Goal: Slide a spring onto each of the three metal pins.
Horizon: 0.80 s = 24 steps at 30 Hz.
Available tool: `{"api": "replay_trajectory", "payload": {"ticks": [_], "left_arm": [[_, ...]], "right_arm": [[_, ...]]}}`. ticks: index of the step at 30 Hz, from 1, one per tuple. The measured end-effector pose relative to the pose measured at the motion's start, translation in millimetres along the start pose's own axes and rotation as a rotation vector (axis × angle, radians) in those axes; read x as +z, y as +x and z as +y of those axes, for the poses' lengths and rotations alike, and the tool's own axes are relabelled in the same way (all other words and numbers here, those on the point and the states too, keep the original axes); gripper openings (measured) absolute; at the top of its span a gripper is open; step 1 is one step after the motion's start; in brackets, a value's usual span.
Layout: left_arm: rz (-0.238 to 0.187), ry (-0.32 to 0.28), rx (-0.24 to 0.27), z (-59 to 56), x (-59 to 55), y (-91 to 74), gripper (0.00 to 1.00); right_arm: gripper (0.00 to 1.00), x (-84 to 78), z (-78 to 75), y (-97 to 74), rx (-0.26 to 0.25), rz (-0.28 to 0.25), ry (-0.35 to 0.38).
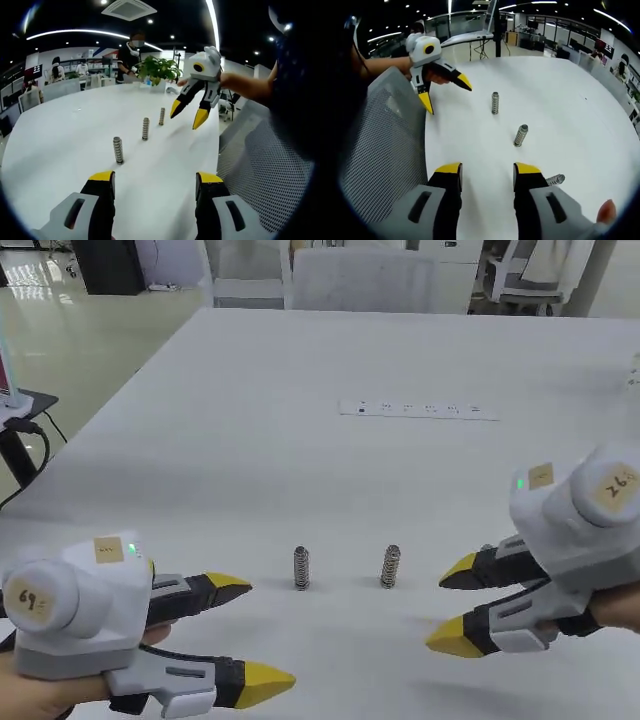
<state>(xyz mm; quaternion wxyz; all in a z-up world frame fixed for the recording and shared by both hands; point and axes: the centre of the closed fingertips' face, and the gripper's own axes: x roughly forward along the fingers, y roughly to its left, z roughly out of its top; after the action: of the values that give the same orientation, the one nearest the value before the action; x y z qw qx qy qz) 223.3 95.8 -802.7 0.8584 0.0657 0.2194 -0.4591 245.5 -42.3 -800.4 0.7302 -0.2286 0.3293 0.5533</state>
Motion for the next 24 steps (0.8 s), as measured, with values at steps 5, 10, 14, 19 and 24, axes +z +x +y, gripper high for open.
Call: {"api": "replay_trajectory", "payload": {"ticks": [5, 10, 14, 19, 24], "left_arm": [[-0.002, -0.004, 0.001, -1.0, 0.8, 0.2, 0.61], [-0.007, -0.007, 0.004, -1.6, 2.2, 0.3, 0.61], [-0.009, -0.009, 0.006, -2.2, 3.0, -0.5, 0.62], [-0.009, -0.011, 0.009, -2.4, 3.2, -1.0, 0.62], [-0.009, -0.011, 0.008, -3.5, 4.2, -0.9, 0.62]], "right_arm": [[0.41, -3.6, -4.4, -8.4, -0.021, -0.025, 0.033], [0.44, -9.1, -9.2, -16.3, -0.051, -0.057, 0.06], [0.45, -15.0, -13.2, -22.5, -0.071, -0.076, 0.082], [0.48, -21.4, -17.7, -30.0, -0.099, -0.111, 0.102], [0.52, -31.3, -21.9, -35.6, -0.12, -0.127, 0.122]]}}
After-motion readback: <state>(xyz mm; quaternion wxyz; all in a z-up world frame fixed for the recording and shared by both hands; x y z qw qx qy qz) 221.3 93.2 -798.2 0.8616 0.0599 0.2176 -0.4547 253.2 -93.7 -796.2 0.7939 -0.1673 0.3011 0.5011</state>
